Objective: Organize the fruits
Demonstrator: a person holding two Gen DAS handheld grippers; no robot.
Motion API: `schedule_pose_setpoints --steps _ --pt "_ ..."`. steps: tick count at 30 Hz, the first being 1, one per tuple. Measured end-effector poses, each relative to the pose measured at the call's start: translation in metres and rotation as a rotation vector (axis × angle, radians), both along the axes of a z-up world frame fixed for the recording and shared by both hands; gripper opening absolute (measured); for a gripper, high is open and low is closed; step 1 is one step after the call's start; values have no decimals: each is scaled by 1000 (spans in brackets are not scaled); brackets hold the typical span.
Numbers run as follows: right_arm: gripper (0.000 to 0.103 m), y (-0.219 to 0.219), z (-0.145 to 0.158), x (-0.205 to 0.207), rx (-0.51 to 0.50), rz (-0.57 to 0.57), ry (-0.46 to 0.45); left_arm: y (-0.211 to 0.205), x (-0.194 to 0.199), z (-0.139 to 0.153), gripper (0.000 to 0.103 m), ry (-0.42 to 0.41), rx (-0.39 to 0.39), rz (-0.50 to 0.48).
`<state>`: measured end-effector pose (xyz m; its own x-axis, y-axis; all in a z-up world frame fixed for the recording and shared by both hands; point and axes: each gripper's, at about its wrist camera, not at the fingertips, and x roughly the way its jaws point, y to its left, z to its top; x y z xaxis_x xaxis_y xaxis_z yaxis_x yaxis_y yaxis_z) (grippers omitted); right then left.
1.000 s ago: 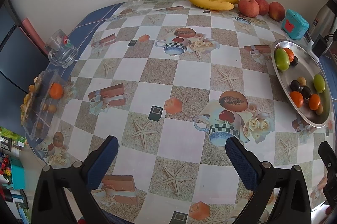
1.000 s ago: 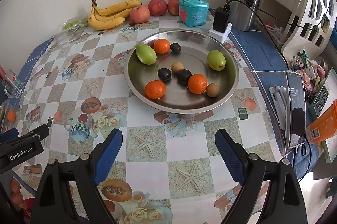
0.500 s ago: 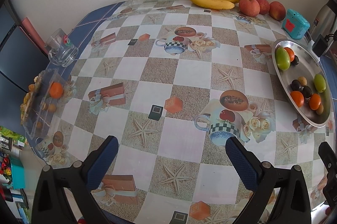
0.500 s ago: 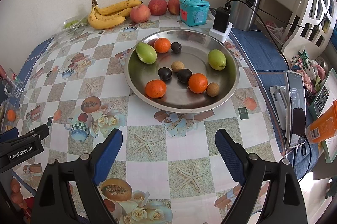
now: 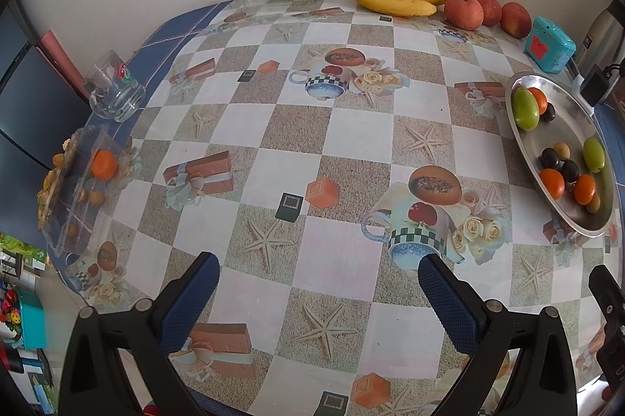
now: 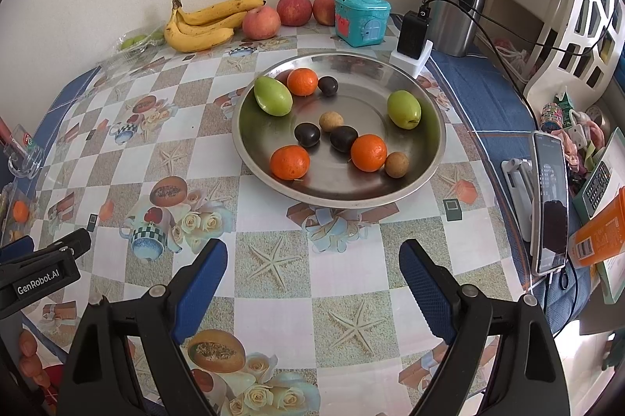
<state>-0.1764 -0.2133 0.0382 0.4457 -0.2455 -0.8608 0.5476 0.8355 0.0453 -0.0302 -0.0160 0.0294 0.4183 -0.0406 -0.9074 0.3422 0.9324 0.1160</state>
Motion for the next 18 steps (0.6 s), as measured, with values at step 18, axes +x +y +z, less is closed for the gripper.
schedule_pose_setpoints --steps 18 --pt "90 0 -1 1 3 5 9 3 2 3 103 -9 -2 30"
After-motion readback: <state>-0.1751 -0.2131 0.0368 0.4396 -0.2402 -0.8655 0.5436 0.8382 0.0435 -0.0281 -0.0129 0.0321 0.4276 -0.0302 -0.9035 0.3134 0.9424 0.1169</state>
